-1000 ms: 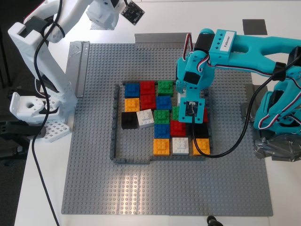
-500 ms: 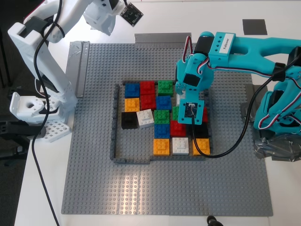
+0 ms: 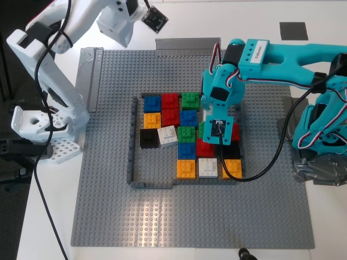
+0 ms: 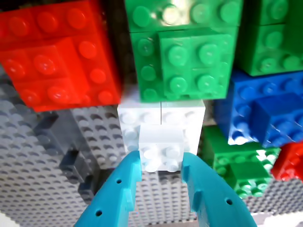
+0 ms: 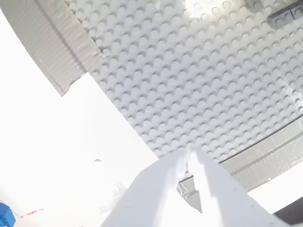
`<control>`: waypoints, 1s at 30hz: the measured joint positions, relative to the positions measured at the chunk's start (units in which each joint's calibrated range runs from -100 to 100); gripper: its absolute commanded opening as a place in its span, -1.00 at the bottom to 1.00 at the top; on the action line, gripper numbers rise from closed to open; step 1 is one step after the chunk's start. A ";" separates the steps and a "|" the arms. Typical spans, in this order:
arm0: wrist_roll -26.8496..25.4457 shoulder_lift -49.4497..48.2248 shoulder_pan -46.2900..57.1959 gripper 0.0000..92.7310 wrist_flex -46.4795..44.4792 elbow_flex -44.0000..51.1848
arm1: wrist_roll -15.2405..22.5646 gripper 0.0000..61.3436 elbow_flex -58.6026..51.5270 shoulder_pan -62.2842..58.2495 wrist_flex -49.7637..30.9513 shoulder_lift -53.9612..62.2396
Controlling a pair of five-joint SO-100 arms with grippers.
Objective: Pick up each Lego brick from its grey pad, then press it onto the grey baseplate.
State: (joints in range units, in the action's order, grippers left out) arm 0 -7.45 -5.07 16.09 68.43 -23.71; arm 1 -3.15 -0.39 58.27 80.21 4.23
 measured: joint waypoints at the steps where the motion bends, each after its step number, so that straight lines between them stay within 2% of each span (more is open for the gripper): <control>1: -0.21 0.34 0.00 -1.00 -0.09 -0.10 | 0.15 -0.99 0.00 -0.18 0.00 0.00; 10: -0.16 0.85 0.00 -1.00 -0.26 -0.39 | 1.66 -0.99 0.77 0.09 -2.57 0.35; 21: -0.21 0.85 -0.22 -1.00 -2.52 -0.39 | 1.71 -0.99 14.99 4.18 5.23 -3.97; 30: -0.16 0.85 -1.48 -1.00 -2.52 -0.39 | 0.93 -0.99 16.73 6.00 8.53 -4.06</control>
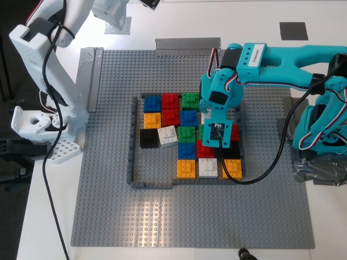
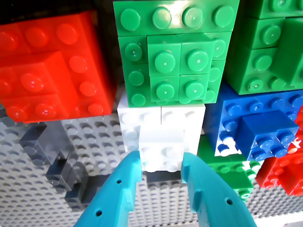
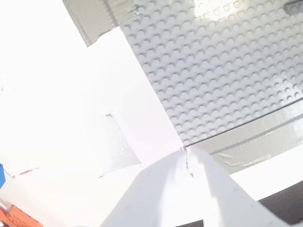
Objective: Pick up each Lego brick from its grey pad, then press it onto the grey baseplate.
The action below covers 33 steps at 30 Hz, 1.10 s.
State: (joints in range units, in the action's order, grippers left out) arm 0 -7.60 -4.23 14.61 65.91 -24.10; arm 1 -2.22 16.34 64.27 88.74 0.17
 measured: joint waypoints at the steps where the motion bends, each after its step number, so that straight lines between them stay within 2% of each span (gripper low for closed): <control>1: 0.00 0.00 0.00 -1.00 0.00 0.00 | 0.00 -0.99 0.00 0.00 0.16 0.00; 6: 0.00 0.00 0.00 -1.00 0.00 0.00 | -0.24 -0.99 -2.51 0.36 -2.17 0.52; 9: 0.00 0.00 0.00 -0.89 0.00 0.00 | -0.59 -0.99 -3.48 0.45 -3.54 0.52; 18: 0.00 0.00 0.00 -0.86 0.00 0.00 | -0.54 -0.99 -3.48 1.18 -3.94 0.60; 26: 0.00 0.08 0.00 -0.47 -0.09 0.00 | 0.10 -0.99 2.32 1.91 -0.88 -1.90; 33: 0.21 0.08 0.44 -0.45 -0.09 0.00 | 0.15 -0.99 6.00 1.91 2.33 -3.20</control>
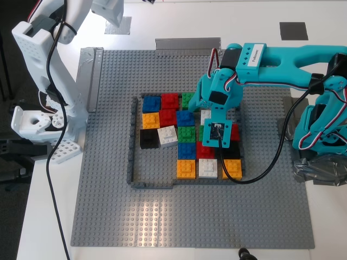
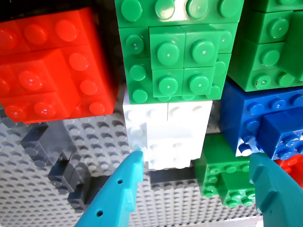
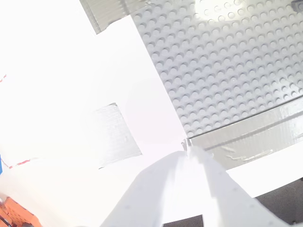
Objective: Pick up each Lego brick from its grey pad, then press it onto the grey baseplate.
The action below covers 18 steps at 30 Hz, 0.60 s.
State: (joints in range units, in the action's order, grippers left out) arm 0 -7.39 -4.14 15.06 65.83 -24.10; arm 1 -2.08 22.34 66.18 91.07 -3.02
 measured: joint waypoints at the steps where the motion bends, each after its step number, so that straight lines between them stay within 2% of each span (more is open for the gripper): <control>1: -0.21 0.00 0.00 -0.45 0.00 0.00 | 0.00 -0.99 0.10 0.00 0.24 0.00; 8: 0.10 0.08 0.44 -0.45 2.70 0.20 | 0.00 -0.99 0.00 0.00 -0.16 0.00; 18: 0.10 0.08 0.52 -0.45 8.78 8.49 | 0.39 -0.99 -1.93 0.00 -2.17 0.00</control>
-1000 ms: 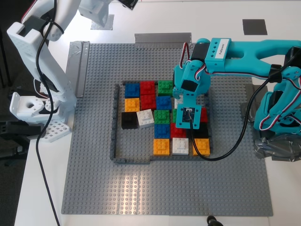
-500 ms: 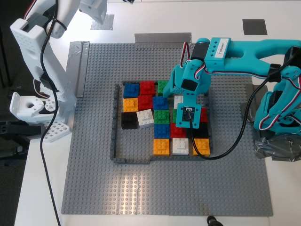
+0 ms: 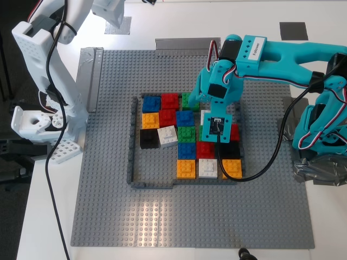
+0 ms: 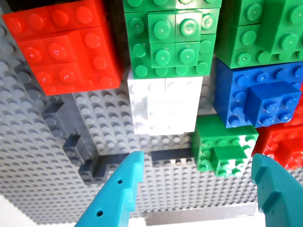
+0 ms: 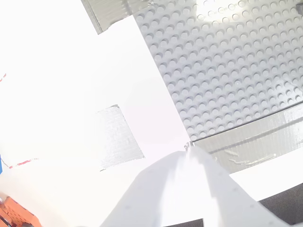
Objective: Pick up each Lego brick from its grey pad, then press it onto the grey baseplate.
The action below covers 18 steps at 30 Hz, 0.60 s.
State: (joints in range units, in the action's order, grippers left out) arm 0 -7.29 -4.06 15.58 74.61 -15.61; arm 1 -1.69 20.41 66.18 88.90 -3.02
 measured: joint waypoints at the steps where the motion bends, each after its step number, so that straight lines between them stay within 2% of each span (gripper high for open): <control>1: 0.00 0.00 0.00 -0.45 0.35 0.59 | 0.00 -0.99 0.00 0.00 0.00 0.00; 6: 0.05 0.00 2.15 -0.45 2.78 5.27 | 0.00 -0.99 0.00 0.00 0.00 0.00; 11: 0.05 0.00 9.54 -0.47 5.57 12.68 | 0.00 -0.99 0.00 0.36 0.00 0.00; 14: 0.05 0.00 16.94 -0.66 6.35 18.15 | 0.00 -0.99 0.00 1.09 0.00 0.00; 17: 0.05 0.00 25.60 -0.97 6.17 22.73 | 0.00 -0.99 0.00 1.09 0.00 0.00; 18: 0.05 0.00 28.63 -1.00 6.09 24.00 | 0.00 -0.99 0.00 1.09 0.00 0.00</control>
State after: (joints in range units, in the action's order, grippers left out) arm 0 -7.24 -4.06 44.21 80.70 8.39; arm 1 -1.69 20.41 67.27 88.90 -3.02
